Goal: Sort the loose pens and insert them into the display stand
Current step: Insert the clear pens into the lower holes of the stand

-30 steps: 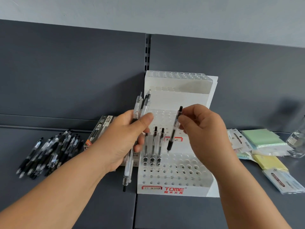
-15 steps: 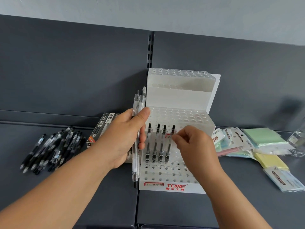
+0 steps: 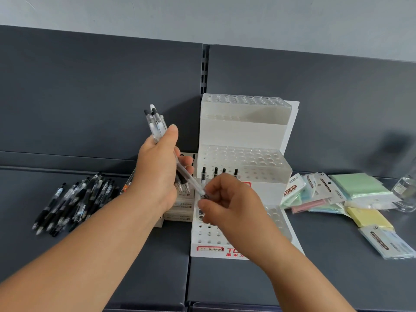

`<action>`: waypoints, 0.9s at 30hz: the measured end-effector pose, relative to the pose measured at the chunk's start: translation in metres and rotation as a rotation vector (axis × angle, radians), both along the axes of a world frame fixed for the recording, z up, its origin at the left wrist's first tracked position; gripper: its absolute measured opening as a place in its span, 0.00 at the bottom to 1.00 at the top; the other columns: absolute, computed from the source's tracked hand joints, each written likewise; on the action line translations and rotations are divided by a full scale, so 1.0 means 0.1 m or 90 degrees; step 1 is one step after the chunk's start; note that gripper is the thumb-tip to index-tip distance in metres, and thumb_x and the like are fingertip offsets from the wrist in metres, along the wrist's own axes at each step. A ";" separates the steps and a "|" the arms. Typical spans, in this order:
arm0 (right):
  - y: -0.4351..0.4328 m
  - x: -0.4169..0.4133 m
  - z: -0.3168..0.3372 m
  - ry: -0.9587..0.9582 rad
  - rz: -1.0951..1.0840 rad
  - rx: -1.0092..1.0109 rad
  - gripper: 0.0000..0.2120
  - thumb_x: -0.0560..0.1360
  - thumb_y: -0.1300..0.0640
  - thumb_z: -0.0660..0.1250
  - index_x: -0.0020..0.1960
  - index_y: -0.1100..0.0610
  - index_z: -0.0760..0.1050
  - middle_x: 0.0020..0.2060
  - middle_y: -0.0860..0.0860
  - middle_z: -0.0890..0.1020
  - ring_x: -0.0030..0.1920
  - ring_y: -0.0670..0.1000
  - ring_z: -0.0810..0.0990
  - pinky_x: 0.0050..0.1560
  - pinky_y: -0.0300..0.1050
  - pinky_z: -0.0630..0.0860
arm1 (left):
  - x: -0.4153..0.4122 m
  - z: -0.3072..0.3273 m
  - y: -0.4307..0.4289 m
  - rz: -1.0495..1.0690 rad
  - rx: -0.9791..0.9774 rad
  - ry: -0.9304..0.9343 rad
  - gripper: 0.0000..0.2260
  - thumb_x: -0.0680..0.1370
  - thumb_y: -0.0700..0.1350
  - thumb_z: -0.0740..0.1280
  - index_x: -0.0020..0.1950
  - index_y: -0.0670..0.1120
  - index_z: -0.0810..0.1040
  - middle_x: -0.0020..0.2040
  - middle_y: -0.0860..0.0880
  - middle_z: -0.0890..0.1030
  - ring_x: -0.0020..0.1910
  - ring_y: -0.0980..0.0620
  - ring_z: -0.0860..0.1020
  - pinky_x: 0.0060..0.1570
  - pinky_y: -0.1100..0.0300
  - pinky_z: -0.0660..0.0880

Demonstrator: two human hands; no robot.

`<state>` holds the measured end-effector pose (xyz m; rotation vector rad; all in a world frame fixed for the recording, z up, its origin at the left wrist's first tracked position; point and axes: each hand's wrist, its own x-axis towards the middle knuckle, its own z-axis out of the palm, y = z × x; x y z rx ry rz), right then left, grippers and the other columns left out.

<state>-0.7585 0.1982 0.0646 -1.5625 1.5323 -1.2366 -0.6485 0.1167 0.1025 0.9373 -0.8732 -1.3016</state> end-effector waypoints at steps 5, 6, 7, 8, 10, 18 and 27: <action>0.07 -0.17 0.08 -0.038 -0.046 -0.007 0.05 0.76 0.59 0.66 0.45 0.52 0.79 0.33 0.49 0.82 0.32 0.44 0.81 0.39 0.42 0.79 | 0.10 0.00 -0.04 0.027 -0.012 0.006 0.08 0.79 0.47 0.64 0.41 0.49 0.71 0.33 0.51 0.69 0.28 0.54 0.69 0.24 0.62 0.69; 0.07 -0.21 0.10 -0.066 -0.066 -0.023 0.05 0.76 0.59 0.66 0.45 0.51 0.79 0.32 0.48 0.82 0.33 0.43 0.81 0.39 0.38 0.78 | 0.11 -0.02 -0.04 0.020 -0.014 0.003 0.08 0.79 0.47 0.64 0.40 0.48 0.70 0.33 0.50 0.69 0.28 0.54 0.68 0.23 0.62 0.68; 0.06 -0.24 0.13 -0.105 -0.084 -0.046 0.06 0.76 0.60 0.66 0.45 0.52 0.80 0.32 0.48 0.83 0.34 0.44 0.82 0.39 0.37 0.78 | 0.12 -0.03 -0.04 0.011 -0.016 -0.011 0.08 0.79 0.46 0.65 0.41 0.48 0.70 0.34 0.50 0.69 0.27 0.54 0.67 0.23 0.62 0.67; 0.05 -0.26 0.15 -0.154 -0.096 -0.073 0.06 0.76 0.61 0.66 0.45 0.53 0.80 0.33 0.49 0.83 0.36 0.45 0.83 0.40 0.37 0.79 | 0.11 -0.05 -0.03 -0.002 -0.017 -0.033 0.08 0.79 0.46 0.65 0.41 0.47 0.70 0.34 0.49 0.69 0.27 0.54 0.67 0.22 0.62 0.66; 0.04 -0.30 0.21 -0.283 -0.097 -0.127 0.06 0.76 0.63 0.65 0.44 0.56 0.80 0.34 0.51 0.84 0.39 0.49 0.84 0.42 0.40 0.80 | 0.09 -0.10 0.00 -0.034 -0.023 -0.083 0.07 0.79 0.46 0.65 0.42 0.48 0.71 0.34 0.49 0.69 0.26 0.54 0.67 0.23 0.61 0.66; 0.06 -0.58 0.38 -0.344 -0.220 -0.267 0.04 0.73 0.61 0.70 0.42 0.55 0.75 0.30 0.49 0.82 0.33 0.48 0.81 0.35 0.39 0.76 | 0.02 -0.23 0.13 -0.151 -0.160 -0.318 0.03 0.80 0.47 0.62 0.50 0.50 0.74 0.32 0.50 0.72 0.27 0.55 0.72 0.26 0.62 0.71; -0.04 -0.57 0.22 -0.009 -0.281 -0.228 0.08 0.73 0.57 0.71 0.43 0.45 0.76 0.34 0.46 0.81 0.36 0.46 0.79 0.39 0.38 0.77 | 0.01 -0.21 0.23 -0.215 -0.154 -0.353 0.12 0.80 0.51 0.60 0.43 0.43 0.69 0.32 0.48 0.72 0.21 0.55 0.67 0.22 0.61 0.66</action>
